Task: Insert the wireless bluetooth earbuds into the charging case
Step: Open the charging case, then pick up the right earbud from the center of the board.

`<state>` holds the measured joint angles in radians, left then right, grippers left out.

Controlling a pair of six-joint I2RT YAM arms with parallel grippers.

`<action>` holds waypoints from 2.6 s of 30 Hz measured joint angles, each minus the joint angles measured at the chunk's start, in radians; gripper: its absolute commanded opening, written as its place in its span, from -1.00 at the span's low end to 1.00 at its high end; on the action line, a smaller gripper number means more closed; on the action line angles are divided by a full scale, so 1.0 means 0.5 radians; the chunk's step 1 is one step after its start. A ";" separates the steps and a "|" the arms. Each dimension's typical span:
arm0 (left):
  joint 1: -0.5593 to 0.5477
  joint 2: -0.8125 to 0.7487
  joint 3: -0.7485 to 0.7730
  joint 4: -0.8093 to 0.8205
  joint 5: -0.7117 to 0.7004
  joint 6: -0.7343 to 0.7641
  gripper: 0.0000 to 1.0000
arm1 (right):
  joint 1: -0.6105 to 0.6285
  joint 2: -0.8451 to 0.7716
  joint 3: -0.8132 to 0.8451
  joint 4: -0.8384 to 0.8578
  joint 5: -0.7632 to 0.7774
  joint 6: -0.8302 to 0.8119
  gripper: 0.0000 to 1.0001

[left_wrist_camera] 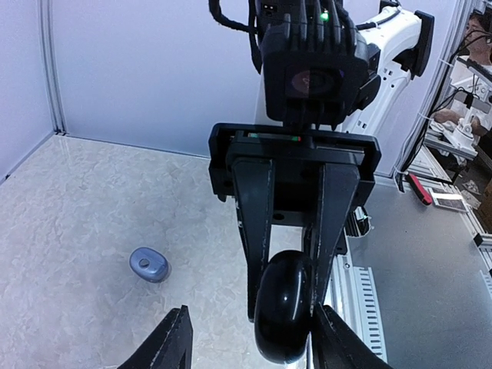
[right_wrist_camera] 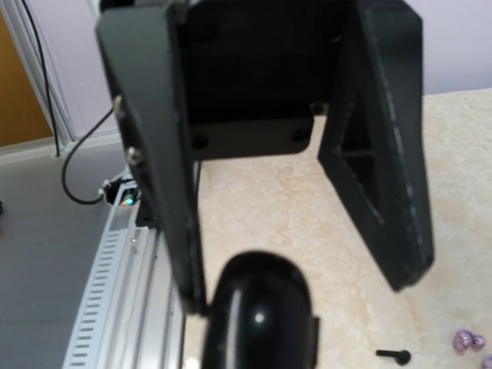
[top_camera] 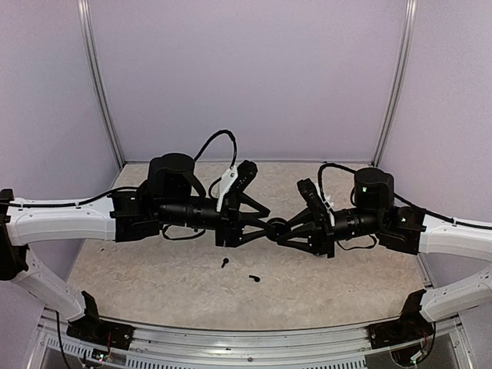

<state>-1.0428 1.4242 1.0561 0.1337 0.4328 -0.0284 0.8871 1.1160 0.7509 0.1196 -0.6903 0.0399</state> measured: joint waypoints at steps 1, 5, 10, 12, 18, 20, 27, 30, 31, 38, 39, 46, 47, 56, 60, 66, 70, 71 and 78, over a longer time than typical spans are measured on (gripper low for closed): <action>0.006 0.000 0.000 0.002 0.002 -0.005 0.04 | 0.000 -0.001 0.000 -0.005 0.006 -0.019 -1.00; 0.043 -0.008 0.000 0.033 0.008 -0.047 0.02 | 0.000 -0.011 -0.001 -0.033 0.034 -0.089 -1.00; 0.085 -0.012 -0.001 0.076 -0.003 -0.077 0.02 | 0.014 -0.039 -0.001 -0.045 0.039 -0.155 -1.00; 0.084 -0.012 -0.001 0.089 -0.003 -0.085 0.02 | 0.015 -0.054 -0.002 -0.048 0.047 -0.175 -1.00; 0.114 -0.038 -0.033 0.124 -0.031 -0.108 0.12 | 0.022 -0.166 -0.063 -0.037 0.075 -0.266 -1.00; 0.149 -0.066 -0.076 0.140 -0.039 -0.120 0.15 | 0.027 -0.218 -0.093 -0.034 0.087 -0.305 -1.00; 0.200 -0.262 -0.298 0.211 -0.046 -0.146 0.17 | 0.032 -0.396 -0.187 -0.035 0.153 -0.411 -1.00; 0.200 -0.344 -0.412 0.250 -0.046 -0.152 0.18 | 0.034 -0.509 -0.234 -0.034 0.169 -0.477 -1.00; 0.200 -0.365 -0.446 0.262 -0.046 -0.152 0.18 | 0.034 -0.546 -0.253 -0.033 0.171 -0.500 -1.00; 0.174 -0.437 -0.600 0.272 -0.097 -0.134 0.19 | 0.040 -0.719 -0.333 -0.043 0.173 -0.671 -1.00; 0.168 -0.439 -0.613 0.272 -0.105 -0.129 0.19 | 0.040 -0.731 -0.333 -0.049 0.172 -0.694 -1.00; 0.130 -0.446 -0.708 0.308 -0.121 -0.089 0.19 | 0.042 -0.775 -0.333 -0.145 0.175 -0.845 -1.00; 0.126 -0.446 -0.720 0.310 -0.121 -0.085 0.19 | 0.043 -0.775 -0.333 -0.159 0.180 -0.864 -1.00; 0.081 -0.446 -0.796 0.304 -0.161 -0.036 0.11 | 0.059 -0.766 -0.316 -0.361 0.266 -1.044 -1.00; 0.074 -0.423 -0.793 0.249 -0.256 -0.024 0.00 | 0.063 -0.744 -0.314 -0.404 0.308 -1.082 -1.00; 0.130 -0.172 -0.612 -0.120 -0.518 -0.157 -0.07 | 0.065 -0.729 -0.309 -0.460 0.377 -1.072 -1.00; 0.197 0.053 -0.434 -0.445 -0.652 -0.306 -0.07 | 0.066 -0.696 -0.283 -0.498 0.420 -1.051 -1.00; 0.207 0.100 -0.397 -0.517 -0.674 -0.340 -0.08 | 0.066 -0.689 -0.277 -0.502 0.431 -1.045 -1.00; 0.262 0.392 -0.033 -0.975 -0.758 -0.471 -0.26 | 0.066 -0.681 -0.272 -0.533 0.495 -1.014 -1.00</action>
<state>-0.9115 1.6203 1.0397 -0.3538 0.0540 -0.2638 0.9199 0.7753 0.6147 -0.1471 -0.4427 -0.4671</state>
